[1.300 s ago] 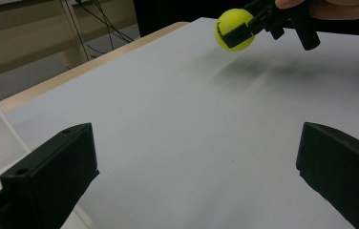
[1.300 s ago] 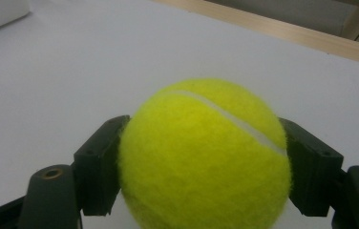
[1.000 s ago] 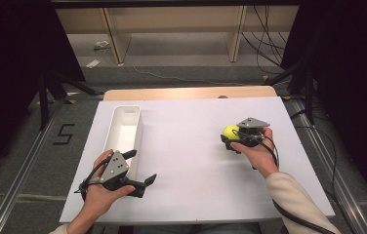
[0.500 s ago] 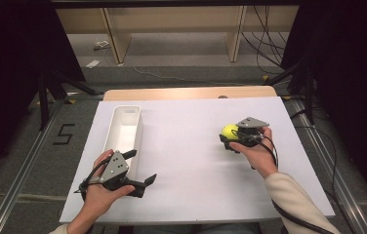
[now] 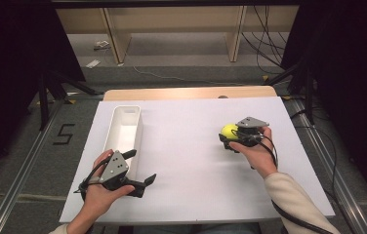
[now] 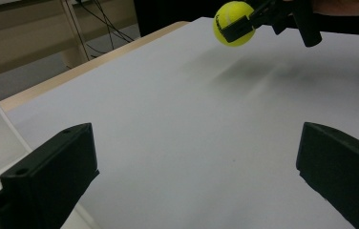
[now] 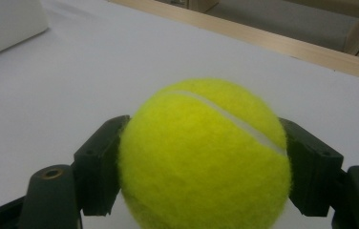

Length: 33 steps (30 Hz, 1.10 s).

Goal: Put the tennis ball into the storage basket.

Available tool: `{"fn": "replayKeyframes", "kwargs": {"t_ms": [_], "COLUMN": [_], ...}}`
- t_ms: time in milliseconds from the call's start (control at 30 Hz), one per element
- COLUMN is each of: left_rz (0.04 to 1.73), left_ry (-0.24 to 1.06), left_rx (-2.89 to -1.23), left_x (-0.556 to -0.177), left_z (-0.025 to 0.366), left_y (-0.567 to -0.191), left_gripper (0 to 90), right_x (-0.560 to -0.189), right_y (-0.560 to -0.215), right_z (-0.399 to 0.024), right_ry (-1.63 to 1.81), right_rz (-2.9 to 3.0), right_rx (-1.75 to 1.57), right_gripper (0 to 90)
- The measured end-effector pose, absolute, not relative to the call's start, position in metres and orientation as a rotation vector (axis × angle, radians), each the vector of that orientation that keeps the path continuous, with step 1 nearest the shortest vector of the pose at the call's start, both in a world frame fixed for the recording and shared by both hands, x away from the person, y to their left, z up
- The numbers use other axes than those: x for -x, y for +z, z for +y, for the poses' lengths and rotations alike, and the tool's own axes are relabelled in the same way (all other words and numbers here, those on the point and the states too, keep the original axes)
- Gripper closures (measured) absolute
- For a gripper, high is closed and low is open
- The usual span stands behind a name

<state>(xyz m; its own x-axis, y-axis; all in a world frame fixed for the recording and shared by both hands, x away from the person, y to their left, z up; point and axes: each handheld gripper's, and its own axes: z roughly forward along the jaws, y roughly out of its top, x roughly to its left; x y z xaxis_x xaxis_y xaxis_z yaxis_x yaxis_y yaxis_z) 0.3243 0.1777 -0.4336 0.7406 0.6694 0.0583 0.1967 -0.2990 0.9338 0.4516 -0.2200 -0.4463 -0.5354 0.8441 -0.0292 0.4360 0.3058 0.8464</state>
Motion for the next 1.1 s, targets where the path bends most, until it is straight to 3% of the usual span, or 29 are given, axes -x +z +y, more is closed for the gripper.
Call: {"fn": "replayKeyframes", "kwargs": {"t_ms": [1100], "left_rz": [0.671], "left_ry": [0.542], "left_rx": [-1.852], "left_x": [-0.3244], "left_z": [0.1778], "left_y": [-0.4336], "left_gripper": [0.0], "right_x": [-0.4504], "right_y": [-0.4418], "right_z": [-0.2158], "right_ry": [1.16], "right_rz": [2.1], "right_rx": [-1.127], "right_gripper": [26.7]}}
